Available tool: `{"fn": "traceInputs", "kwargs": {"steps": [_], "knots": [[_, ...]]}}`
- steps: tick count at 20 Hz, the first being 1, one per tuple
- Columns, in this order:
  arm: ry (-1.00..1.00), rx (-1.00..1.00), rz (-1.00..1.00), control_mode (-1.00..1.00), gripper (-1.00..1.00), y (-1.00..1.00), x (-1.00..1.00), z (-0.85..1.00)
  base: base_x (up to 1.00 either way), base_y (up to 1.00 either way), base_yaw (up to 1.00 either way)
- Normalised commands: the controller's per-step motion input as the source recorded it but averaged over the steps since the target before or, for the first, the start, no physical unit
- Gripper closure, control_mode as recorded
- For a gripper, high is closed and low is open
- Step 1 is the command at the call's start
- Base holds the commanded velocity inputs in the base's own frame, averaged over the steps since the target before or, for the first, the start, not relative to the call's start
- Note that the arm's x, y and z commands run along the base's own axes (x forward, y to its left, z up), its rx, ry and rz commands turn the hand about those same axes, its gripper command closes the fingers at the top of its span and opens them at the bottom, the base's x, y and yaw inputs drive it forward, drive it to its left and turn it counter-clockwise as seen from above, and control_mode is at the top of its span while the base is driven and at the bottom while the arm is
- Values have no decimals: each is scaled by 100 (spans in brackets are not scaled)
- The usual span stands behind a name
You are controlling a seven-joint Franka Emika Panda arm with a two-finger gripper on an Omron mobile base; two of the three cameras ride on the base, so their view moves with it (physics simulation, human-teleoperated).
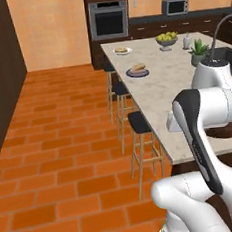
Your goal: Place one bun and one sausage from the bowl on each plate.
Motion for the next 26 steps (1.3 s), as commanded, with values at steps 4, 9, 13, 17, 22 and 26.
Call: {"fn": "traceInputs", "kwargs": {"steps": [4, 9, 13, 17, 22, 26], "knots": [[0, 0, 0, 100, 100, 0, 0, 0, 51, 100, 0], [0, 0, 0, 100, 100, 0, 0, 0, 68, 100, 0], [0, 0, 0, 100, 100, 0, 0, 0, 97, 72, -9], [0, 0, 0, 100, 100, 0, 0, 0, 100, 57, -9], [0, 0, 0, 100, 100, 0, 0, 0, 100, 42, -7], [0, 0, 0, 100, 100, 0, 0, 0, 100, 23, -6]]}}
